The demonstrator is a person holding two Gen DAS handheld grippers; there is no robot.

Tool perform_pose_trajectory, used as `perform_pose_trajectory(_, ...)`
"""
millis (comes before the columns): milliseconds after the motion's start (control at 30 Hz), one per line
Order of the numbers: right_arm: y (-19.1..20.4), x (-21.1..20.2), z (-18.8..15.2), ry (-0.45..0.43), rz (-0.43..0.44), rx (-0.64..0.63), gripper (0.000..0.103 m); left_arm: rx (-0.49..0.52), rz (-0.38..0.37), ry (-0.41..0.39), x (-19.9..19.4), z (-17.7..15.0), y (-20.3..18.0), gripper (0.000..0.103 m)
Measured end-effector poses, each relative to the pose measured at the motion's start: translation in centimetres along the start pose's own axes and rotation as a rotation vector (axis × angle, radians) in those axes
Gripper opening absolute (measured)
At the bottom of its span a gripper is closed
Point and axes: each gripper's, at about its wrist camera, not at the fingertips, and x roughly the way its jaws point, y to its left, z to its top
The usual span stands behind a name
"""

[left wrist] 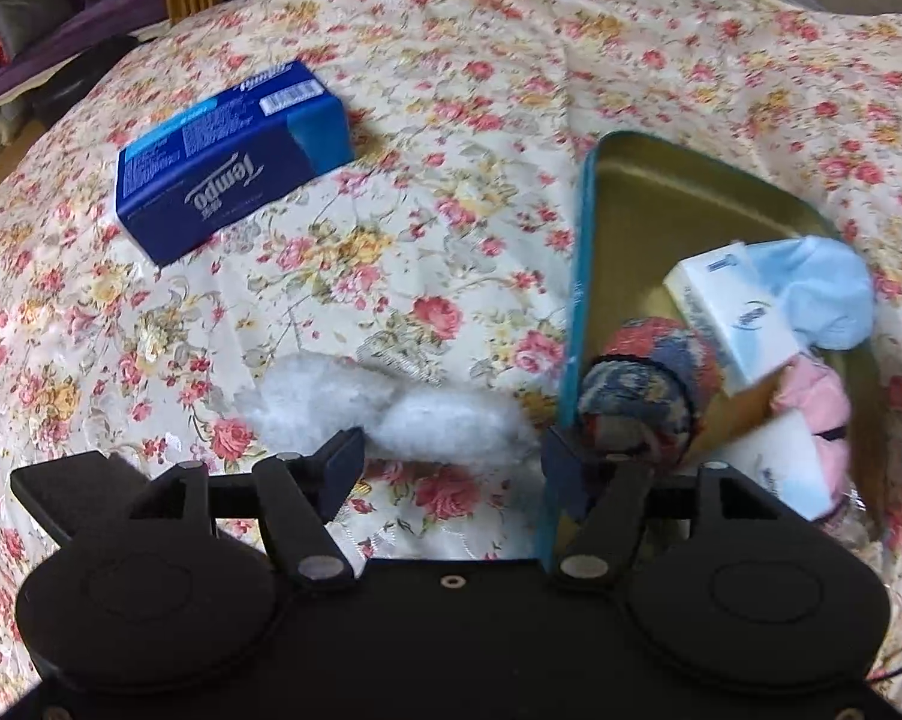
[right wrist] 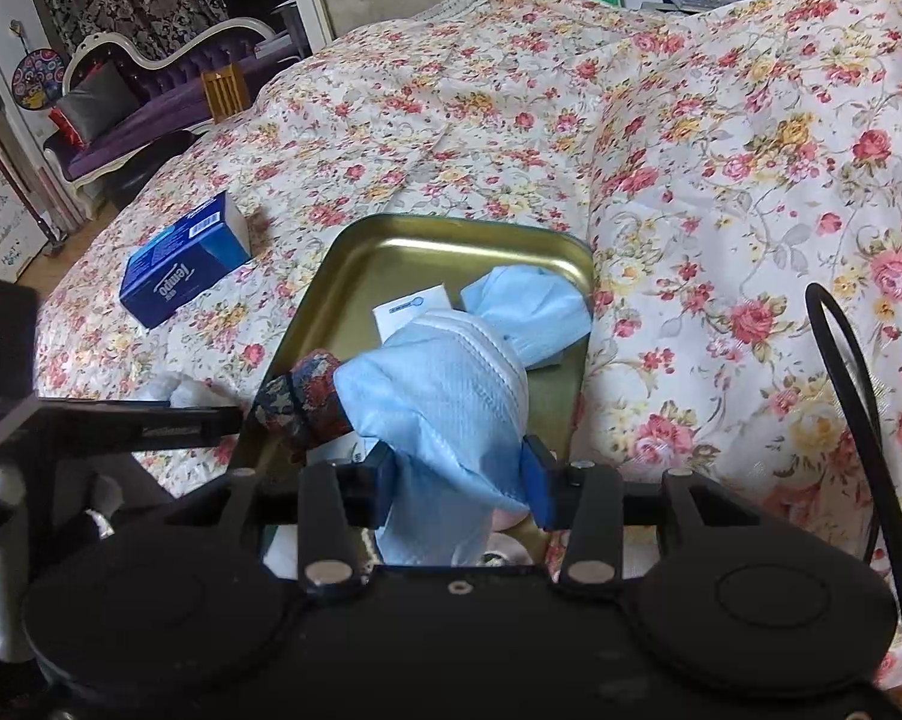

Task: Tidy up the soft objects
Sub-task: 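Carry the white plush and blue face mask over the gold tray, then lower the plush and mask into the tray and open both grippers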

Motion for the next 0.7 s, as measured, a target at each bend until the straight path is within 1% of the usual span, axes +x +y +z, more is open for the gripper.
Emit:
perform_pose_trajectory(67, 0.1, 0.0, -0.2, 0.001, 0.006, -0.002, 0.042, -0.02, 0.011, 0.013, 0.6, 0.1, 0.2, 0.065)
perform_pose_trajectory(167, 0.4, 0.3, -0.3, 0.008, 0.01, -0.012, 0.042, -0.066, 0.022, 0.018, 1.2, 0.6, 0.7, 0.069)
perform_pose_trajectory(233, 0.4, 0.5, -0.4, 0.014, 0.013, -0.017, 0.042, -0.097, 0.03, 0.018, 1.6, 1.1, 1.0, 0.07)
perform_pose_trajectory(367, 0.5, 0.8, -0.4, 0.029, 0.02, -0.018, 0.042, -0.124, 0.048, 0.023, 2.6, 2.5, 1.5, 0.069)
perform_pose_trajectory(433, 0.7, 0.8, -0.4, 0.032, 0.02, -0.021, 0.042, -0.139, 0.055, 0.031, 3.3, 3.2, 2.0, 0.062)
perform_pose_trajectory(467, 0.7, 0.8, -0.4, 0.032, 0.022, -0.023, 0.042, -0.138, 0.063, 0.034, 3.6, 3.6, 2.2, 0.049)
perform_pose_trajectory(500, 0.8, 0.8, -0.4, 0.032, 0.024, -0.024, 0.042, -0.136, 0.077, 0.041, 3.9, 3.9, 2.5, 0.03)
perform_pose_trajectory(533, 0.9, 0.7, -0.4, 0.032, 0.027, -0.027, 0.042, -0.138, 0.078, 0.054, 4.2, 4.2, 2.8, 0.027)
perform_pose_trajectory(600, 0.9, 0.8, -0.3, 0.031, 0.03, -0.027, 0.042, -0.177, 0.02, 0.077, 4.5, 4.6, 3.8, 0.023)
perform_pose_trajectory(633, 0.8, 0.8, -0.3, 0.032, 0.031, -0.027, 0.042, -0.192, 0.003, 0.081, 4.5, 4.7, 4.2, 0.022)
perform_pose_trajectory(700, 0.8, 1.0, -0.2, 0.037, 0.032, -0.024, 0.042, -0.2, -0.006, 0.083, 4.4, 4.9, 4.5, 0.022)
